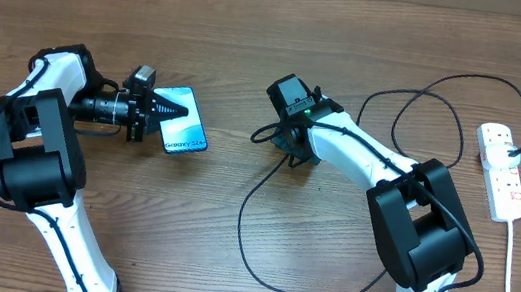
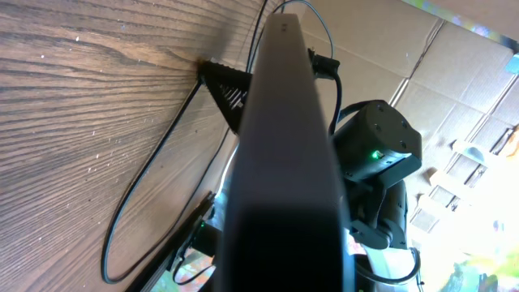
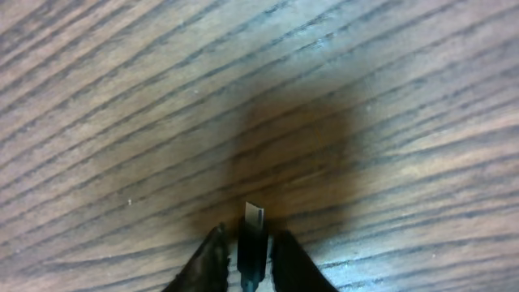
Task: Plug charger to phone and switch on socket
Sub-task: 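Lower the right gripper and grasp the USB-C plug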
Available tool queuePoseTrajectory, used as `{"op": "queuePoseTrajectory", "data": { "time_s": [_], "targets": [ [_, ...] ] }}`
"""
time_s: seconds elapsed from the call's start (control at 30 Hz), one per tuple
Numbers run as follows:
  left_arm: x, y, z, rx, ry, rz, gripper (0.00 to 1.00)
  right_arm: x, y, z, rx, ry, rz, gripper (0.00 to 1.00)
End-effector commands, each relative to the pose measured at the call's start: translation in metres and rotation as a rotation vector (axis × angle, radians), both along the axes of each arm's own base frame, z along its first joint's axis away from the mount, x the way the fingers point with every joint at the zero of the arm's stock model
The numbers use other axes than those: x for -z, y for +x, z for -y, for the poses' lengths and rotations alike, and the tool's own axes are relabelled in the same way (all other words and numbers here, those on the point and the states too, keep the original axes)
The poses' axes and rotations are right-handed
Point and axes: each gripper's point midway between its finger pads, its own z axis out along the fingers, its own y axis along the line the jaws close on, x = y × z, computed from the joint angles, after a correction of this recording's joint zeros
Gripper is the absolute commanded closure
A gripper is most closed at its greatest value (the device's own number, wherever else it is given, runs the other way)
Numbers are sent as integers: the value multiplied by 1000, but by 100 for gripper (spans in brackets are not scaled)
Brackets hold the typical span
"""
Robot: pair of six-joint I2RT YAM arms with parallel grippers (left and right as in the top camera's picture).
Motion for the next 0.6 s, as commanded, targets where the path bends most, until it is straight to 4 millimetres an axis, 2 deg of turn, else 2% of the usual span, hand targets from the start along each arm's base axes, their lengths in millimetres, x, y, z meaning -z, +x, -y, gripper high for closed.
{"op": "queuePoseTrajectory", "data": {
  "time_s": [0.0, 0.13, 0.37, 0.57],
  "targets": [
    [-11, 5, 3, 1, -11, 65, 96, 7, -8, -3, -6, 16, -44, 79],
    [-11, 5, 3, 1, -10, 65, 96, 7, -8, -2, -5, 14, -46, 80],
    [-11, 5, 3, 1, -10, 65, 96, 7, -8, -2, -5, 15, -46, 95],
    [-6, 4, 2, 18, 16, 87, 96, 8, -9, -3, -7, 19, -51, 96]
  ]
}}
